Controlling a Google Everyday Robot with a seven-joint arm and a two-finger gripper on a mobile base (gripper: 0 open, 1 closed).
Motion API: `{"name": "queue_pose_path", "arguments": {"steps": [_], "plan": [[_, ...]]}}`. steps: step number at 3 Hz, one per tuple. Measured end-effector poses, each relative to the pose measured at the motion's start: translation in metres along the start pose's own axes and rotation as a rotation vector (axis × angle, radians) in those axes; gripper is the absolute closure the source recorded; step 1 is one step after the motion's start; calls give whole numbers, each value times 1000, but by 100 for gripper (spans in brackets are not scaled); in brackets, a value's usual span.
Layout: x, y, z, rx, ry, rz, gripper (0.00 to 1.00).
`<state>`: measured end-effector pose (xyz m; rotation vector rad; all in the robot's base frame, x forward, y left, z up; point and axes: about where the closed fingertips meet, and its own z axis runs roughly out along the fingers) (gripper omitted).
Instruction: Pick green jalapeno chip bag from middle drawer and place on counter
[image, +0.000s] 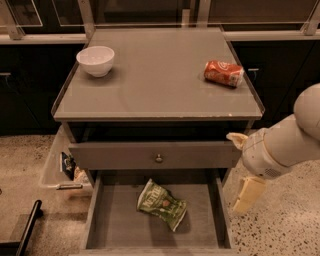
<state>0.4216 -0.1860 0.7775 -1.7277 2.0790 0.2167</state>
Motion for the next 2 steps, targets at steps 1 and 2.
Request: {"name": "queue_pose_path", "arguments": {"steps": [1,2], "plan": [[-1,-2,0,12,0,-1,0],[0,0,2,19,-8,-5,0]]}}
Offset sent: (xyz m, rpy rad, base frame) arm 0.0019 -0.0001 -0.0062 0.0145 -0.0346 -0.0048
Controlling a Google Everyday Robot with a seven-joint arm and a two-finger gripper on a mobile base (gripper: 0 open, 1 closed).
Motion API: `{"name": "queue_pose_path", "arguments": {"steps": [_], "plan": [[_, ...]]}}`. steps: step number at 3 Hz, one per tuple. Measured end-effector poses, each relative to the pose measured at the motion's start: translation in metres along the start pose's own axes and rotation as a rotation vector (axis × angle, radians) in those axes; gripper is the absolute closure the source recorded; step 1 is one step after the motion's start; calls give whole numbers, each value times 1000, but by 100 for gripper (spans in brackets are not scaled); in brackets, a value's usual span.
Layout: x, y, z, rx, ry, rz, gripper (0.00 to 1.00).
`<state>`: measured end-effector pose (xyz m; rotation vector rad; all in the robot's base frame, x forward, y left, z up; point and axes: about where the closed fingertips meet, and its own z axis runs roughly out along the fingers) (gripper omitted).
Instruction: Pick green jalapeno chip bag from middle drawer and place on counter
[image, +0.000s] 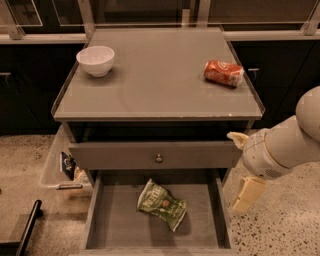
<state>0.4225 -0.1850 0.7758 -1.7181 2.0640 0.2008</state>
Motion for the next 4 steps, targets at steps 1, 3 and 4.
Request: {"name": "queue_pose_path", "arguments": {"steps": [1,3,4], "plan": [[18,4,39,-13,-41,31,0],[71,-7,153,-40,-115,55,0],[82,2,195,-67,-155,55,0]]}}
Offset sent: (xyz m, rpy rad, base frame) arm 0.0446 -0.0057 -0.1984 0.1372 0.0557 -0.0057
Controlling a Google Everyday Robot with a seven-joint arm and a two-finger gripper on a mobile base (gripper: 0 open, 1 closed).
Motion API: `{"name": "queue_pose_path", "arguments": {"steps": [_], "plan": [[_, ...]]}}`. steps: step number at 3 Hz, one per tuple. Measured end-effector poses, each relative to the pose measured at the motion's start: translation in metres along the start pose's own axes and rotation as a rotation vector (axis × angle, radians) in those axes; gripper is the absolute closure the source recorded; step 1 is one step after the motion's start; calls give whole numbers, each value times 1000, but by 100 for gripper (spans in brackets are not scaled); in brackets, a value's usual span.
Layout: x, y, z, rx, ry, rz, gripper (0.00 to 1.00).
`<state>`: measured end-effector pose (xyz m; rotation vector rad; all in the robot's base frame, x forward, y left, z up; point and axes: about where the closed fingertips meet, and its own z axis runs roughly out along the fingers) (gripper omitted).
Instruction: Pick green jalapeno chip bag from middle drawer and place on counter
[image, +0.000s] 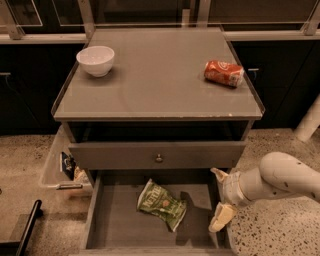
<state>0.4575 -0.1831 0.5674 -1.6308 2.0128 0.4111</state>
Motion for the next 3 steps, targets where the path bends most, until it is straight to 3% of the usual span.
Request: {"name": "queue_pose_path", "arguments": {"steps": [1,2,3], "plan": [[0,0,0,0,0,0,0],[7,4,29,-1,-61,49,0],[11,9,93,-8,-154,116,0]]}}
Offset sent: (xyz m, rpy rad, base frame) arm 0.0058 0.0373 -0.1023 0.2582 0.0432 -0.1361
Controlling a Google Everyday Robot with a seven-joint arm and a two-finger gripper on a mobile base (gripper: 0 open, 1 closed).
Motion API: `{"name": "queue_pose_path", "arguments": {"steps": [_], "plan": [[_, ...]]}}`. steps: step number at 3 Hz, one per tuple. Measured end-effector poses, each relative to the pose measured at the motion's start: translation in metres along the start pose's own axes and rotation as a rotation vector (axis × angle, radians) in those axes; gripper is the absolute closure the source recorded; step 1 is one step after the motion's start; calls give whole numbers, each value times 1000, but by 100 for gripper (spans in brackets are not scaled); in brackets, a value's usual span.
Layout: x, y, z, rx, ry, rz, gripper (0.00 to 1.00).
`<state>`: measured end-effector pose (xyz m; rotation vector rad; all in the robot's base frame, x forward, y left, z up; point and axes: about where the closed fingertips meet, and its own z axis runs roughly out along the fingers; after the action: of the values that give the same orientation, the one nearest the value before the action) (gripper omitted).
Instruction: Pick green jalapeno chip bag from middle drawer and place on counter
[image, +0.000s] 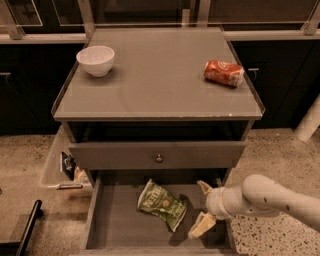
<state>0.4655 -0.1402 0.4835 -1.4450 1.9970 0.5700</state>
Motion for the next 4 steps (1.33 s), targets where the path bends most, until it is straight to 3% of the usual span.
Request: {"name": "queue_pose_path", "arguments": {"steps": [1,2,3,4], "plan": [[10,2,50,-18,-59,32,0],[6,2,88,-36,-101,12,0],[2,-3,119,-26,-100,-51,0],[1,-18,148,21,-116,-80,0]]}}
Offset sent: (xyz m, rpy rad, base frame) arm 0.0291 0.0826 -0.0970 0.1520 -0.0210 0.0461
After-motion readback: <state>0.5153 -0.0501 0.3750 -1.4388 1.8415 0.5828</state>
